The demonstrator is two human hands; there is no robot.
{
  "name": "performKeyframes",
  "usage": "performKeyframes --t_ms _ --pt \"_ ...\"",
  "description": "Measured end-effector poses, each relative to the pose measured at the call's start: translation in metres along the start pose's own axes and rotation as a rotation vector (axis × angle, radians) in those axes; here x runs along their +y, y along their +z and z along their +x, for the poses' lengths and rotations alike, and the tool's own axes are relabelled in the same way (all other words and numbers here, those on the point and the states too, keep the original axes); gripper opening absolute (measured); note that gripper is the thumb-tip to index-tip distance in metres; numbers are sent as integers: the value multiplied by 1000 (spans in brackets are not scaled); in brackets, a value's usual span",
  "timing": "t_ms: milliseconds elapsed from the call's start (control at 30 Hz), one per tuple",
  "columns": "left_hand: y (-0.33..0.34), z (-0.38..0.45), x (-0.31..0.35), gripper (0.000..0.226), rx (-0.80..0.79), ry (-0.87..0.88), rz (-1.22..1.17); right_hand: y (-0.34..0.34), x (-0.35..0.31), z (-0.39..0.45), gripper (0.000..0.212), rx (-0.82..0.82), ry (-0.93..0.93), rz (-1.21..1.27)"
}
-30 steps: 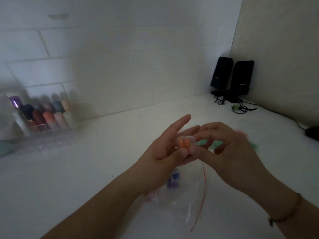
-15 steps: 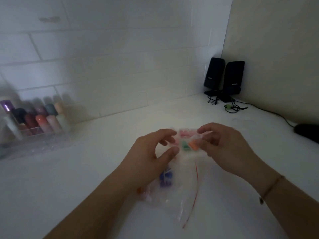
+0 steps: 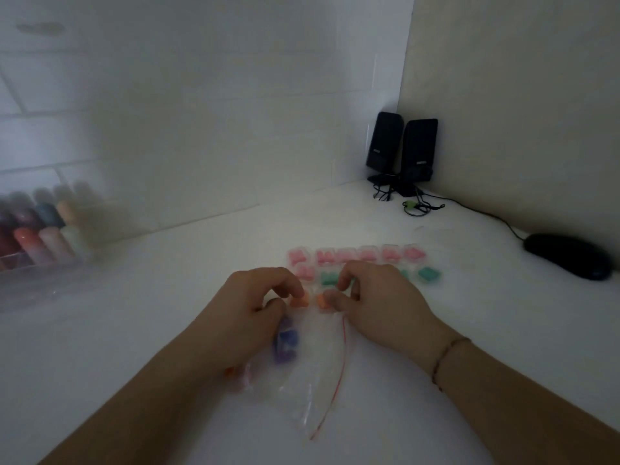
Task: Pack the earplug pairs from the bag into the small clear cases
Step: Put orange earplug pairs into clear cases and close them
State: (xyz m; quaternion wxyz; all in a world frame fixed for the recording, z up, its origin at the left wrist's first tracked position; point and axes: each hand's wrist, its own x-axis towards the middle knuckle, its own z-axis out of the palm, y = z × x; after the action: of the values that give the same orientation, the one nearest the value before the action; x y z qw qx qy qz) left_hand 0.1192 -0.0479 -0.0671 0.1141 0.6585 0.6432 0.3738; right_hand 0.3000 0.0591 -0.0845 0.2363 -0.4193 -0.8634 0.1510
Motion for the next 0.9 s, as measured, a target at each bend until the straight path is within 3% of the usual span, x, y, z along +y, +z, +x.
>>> performKeyframes --t_ms 133,200,267,333,433,567,633,800,900 --pt "-2 -2 9 39 229 67 -82 -9 -1 3 37 -10 27 23" --pt "-1 -4 13 34 367 103 -99 -27 7 9 39 92 84 -31" --pt "2 -5 16 33 435 115 -105 -54 26 15 29 287 195 -95" --pt "6 -6 17 34 460 115 -124 -79 54 18 6 401 325 -114" --pt "11 -6 17 33 464 85 -155 -92 88 17 36 204 447 -170" --pt "13 -4 17 34 517 15 -172 -87 103 13 58 15 346 -117" --pt "11 -1 26 30 476 37 -163 -87 109 14 64 -26 314 -132" --pt "23 21 67 29 148 257 -88 -81 114 20 63 -18 229 -265" --pt "40 36 82 42 83 276 -167 -77 114 22 57 25 211 -318"
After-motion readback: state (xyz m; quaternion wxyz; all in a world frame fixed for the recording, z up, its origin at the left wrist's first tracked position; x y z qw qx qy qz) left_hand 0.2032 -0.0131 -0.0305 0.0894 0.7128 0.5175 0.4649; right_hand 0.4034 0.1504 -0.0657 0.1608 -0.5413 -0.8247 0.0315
